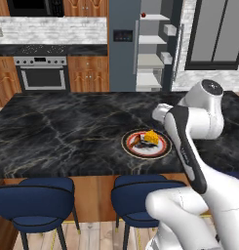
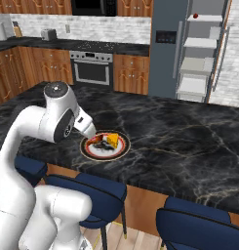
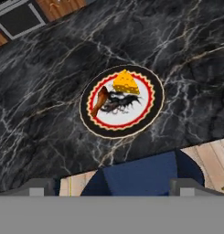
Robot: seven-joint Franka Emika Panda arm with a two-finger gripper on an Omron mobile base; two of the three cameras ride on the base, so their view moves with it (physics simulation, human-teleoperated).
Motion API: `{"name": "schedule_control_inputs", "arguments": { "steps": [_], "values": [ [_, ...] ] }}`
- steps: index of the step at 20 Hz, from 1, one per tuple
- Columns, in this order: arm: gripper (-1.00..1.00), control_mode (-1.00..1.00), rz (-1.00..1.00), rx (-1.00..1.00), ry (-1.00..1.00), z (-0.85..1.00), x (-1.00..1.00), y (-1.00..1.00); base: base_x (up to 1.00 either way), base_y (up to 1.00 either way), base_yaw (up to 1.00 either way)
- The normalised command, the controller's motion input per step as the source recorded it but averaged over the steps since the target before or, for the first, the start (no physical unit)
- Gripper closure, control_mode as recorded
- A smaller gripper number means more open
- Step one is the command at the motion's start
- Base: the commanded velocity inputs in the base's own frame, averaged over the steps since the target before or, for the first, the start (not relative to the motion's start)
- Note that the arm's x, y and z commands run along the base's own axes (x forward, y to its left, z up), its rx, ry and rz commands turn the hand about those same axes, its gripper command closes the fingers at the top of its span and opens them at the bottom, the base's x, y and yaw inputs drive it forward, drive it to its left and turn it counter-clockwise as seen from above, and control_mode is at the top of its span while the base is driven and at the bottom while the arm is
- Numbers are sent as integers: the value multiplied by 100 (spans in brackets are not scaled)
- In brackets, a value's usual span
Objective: Take the cheese, chicken drumstick, and bell pepper from the fridge and place them on the plate on the dining counter to create an appetizer plate.
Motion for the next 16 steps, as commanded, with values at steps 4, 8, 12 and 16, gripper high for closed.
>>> {"name": "schedule_control_inputs", "arguments": {
  "steps": [4, 8, 12, 16],
  "values": [
    [-100, -100, 1, -3, -4, 9, -100, 0, 0, 0, 0],
    [-100, -100, 5, -3, -15, 18, -98, 0, 0, 0, 0],
    [-100, -100, 4, -1, -9, 25, -45, 0, 0, 0, 0],
    [-100, -100, 1, 0, 0, 4, 0, 0, 0, 0, 0]
  ]
}}
